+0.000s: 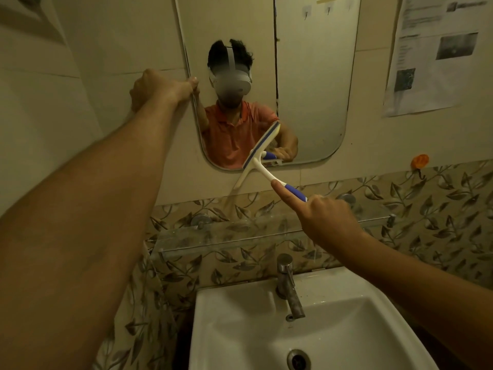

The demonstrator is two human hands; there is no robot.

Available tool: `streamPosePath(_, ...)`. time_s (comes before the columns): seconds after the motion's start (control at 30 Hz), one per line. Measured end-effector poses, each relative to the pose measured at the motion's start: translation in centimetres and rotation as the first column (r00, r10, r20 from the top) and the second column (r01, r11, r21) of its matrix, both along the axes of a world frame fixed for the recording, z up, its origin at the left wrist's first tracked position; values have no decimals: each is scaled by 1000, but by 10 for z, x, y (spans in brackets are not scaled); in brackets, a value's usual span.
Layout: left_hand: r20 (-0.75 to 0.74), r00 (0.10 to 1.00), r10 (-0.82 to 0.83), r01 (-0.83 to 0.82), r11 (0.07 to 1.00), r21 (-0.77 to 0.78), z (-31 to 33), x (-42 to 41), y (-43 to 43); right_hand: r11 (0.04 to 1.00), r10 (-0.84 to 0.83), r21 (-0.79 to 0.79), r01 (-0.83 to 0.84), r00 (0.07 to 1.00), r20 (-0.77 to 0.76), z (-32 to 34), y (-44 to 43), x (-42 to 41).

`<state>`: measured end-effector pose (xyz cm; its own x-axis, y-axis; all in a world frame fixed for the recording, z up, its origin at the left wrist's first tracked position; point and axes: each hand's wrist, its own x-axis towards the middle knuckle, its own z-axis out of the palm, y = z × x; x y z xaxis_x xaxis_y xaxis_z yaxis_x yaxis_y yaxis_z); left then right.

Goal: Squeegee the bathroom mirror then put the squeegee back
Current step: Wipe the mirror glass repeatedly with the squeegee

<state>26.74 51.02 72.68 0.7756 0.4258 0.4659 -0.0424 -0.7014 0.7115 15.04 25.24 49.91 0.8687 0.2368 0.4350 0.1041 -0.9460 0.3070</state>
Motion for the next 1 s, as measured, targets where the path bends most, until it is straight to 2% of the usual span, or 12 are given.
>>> streamPosePath(0.33, -13, 1000, 20, -20, 1000, -8, 2, 3, 0, 990, -122, 65, 127, 989, -82, -18, -39, -20)
streamPosePath(0.6, -28, 999, 28, -29, 999, -24, 3, 10, 2, 976, -165, 134, 172, 984, -60, -15, -40, -29)
streamPosePath(0.8, -60, 998, 31, -30, 999, 14, 5, 15, 5, 909, -238, 336, 247, 969, -67, -23, -35, -44)
streamPosePath(0.93, -69, 997, 26, -23, 999, 40, 6, 16, 6, 807, -146, 570, 153, 988, -58, -32, -32, -59)
streamPosePath(1.0, -69, 997, 33, -30, 998, 50, 6, 15, 6, 765, -120, 625, 157, 988, -101, -36, -29, -65)
